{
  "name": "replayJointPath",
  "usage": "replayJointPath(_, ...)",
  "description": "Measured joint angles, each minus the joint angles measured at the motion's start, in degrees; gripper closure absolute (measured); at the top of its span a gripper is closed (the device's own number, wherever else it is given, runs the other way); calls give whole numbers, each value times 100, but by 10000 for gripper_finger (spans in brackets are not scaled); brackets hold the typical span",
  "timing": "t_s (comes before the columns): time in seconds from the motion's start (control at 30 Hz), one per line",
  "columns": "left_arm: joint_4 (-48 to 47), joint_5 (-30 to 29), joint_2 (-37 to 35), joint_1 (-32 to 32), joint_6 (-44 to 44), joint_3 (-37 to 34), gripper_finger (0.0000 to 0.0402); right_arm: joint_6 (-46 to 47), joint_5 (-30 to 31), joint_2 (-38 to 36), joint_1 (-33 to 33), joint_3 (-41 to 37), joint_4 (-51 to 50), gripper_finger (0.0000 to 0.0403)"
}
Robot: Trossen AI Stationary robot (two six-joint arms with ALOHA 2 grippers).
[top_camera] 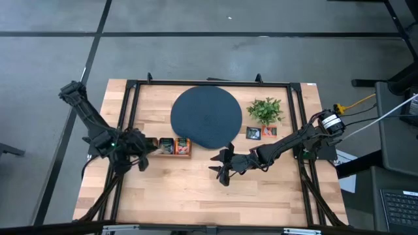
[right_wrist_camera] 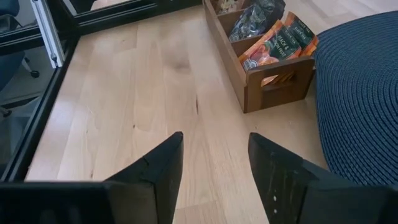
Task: Pick & Place Tea
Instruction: Put the brown tea bag into the left section of the wooden organizer
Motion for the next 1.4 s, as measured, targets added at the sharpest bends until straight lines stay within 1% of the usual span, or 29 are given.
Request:
replayJointPath(0.07, -429, -189, -67, -257, -488, 0, 398, -5, 0, 0, 0, 0, 0, 221)
replayJointPath(0.17, -1007, -312, -76, -607, -1356, -5, 398, -9, 0, 0, 0, 0, -2, 221)
replayJointPath(0.33, -1122, -374, -5, -954, -2317, -358, 398, -16, 2, 0, 0, 0, -4, 221)
replayJointPath(0.43, -1138, -349, 56, -1016, -2659, -600, 398, -23, 2, 2, 0, 0, -4, 221)
replayJointPath(0.53, -1168, -483, 83, -1033, -2610, -688, 398, -25, 4, 2, 0, 0, -4, 221)
replayJointPath(0.63, -1351, -473, 82, -1031, -2393, -691, 398, -32, 4, 2, 0, 0, -4, 221)
replayJointPath(0.87, -1302, -111, 61, -1041, -1886, -687, 398, -143, 9, 4, 0, 0, -9, 221)
replayJointPath(0.93, -1427, 7, 61, -1041, -1773, -613, 398, -167, 12, 5, 0, 0, -9, 221)
replayJointPath(1.07, -1940, 11, 61, -1041, -1874, -448, 398, -166, 31, 7, 0, 0, -9, 221)
replayJointPath(1.13, -2078, -32, 61, -1041, -1963, -399, 398, -165, 140, 7, 0, 0, -9, 221)
replayJointPath(1.23, -2078, -65, 61, -1041, -2025, -398, 398, -164, 173, 7, 0, 0, -10, 221)
replayJointPath(1.4, -2017, 109, 61, -1041, -2032, -398, 396, -168, 186, 7, 0, 0, -9, 221)
